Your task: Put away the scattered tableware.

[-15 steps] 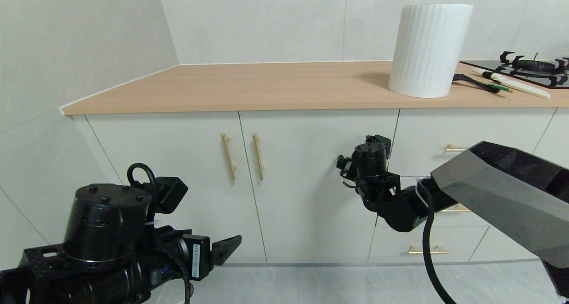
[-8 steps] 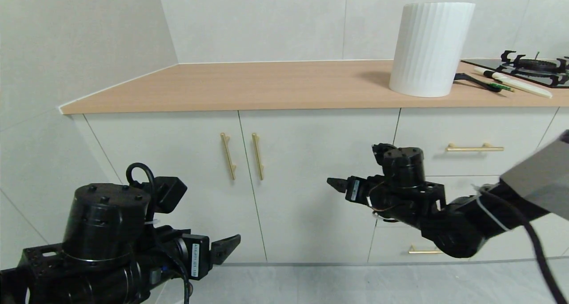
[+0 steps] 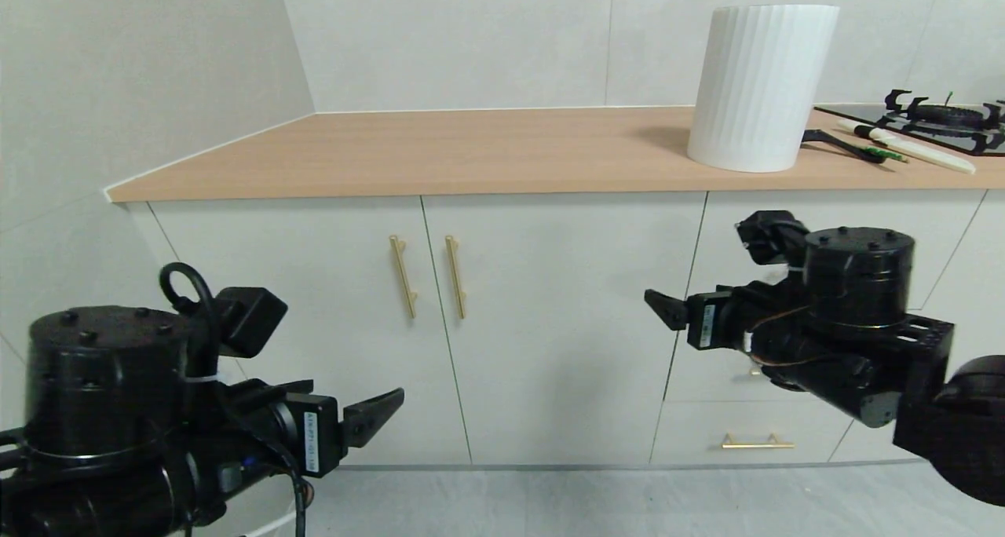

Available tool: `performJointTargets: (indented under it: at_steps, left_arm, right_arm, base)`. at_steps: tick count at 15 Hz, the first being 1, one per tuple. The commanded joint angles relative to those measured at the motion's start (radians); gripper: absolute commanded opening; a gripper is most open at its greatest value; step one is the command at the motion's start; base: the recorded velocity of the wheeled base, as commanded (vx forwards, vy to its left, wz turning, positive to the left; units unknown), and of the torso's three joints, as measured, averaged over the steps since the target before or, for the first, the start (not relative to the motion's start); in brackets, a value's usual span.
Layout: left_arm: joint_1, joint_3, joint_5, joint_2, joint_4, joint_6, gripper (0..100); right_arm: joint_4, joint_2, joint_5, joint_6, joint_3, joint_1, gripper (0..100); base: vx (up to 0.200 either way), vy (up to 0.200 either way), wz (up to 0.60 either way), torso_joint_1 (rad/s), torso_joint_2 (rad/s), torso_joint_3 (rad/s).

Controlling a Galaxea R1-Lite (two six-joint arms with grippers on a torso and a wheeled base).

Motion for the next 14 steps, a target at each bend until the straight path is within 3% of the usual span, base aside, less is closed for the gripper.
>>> performJointTargets:
  at_steps: [1, 4, 6, 8, 11, 12, 14]
  left_arm:
    - [0.042, 0.005, 0.001, -0.093, 0.001, 0.006, 100]
    - [0.069, 0.037, 0.017, -0.226, 0.014, 0.011, 100]
    - [0.143, 0.064, 0.059, -0.354, 0.017, 0.014, 100]
    - [0.206, 0.058, 0.110, -0.512, 0.054, 0.069, 100]
    - [0.323, 0.023, 0.111, -0.733, 0.207, 0.177, 100]
    - [0.326, 0.014, 0.111, -0.809, 0.264, 0.192, 100]
    - [0.339, 0.014, 0.113, -0.941, 0.348, 0.194, 100]
  right_arm:
    - [0.001, -0.164, -0.051, -0.037, 0.081, -0.069, 100]
    - [-0.001, -0.333, -0.131, -0.037, 0.176, -0.122, 100]
    - [0.001, -0.515, -0.131, -0.044, 0.256, -0.178, 100]
    - [0.001, -0.686, -0.126, -0.123, 0.323, -0.277, 100]
    - [0.024, -0.906, -0.120, -0.189, 0.386, -0.405, 100]
    - [0.093, -1.014, -0.120, -0.200, 0.388, -0.408, 100]
    - [0.398, -1.278, -0.077, -0.266, 0.355, -0.407, 100]
  base:
    - [0.000, 0.000, 0.00, 0.000, 0.00, 0.000]
    - [0.000, 0.000, 0.00, 0.000, 0.00, 0.000]
    - [0.000, 0.000, 0.00, 0.000, 0.00, 0.000]
    - [0.000, 0.000, 0.00, 0.000, 0.00, 0.000]
    - [0.000, 0.000, 0.00, 0.000, 0.00, 0.000]
    - [0.000, 0.000, 0.00, 0.000, 0.00, 0.000]
    - [0.000, 0.000, 0.00, 0.000, 0.00, 0.000]
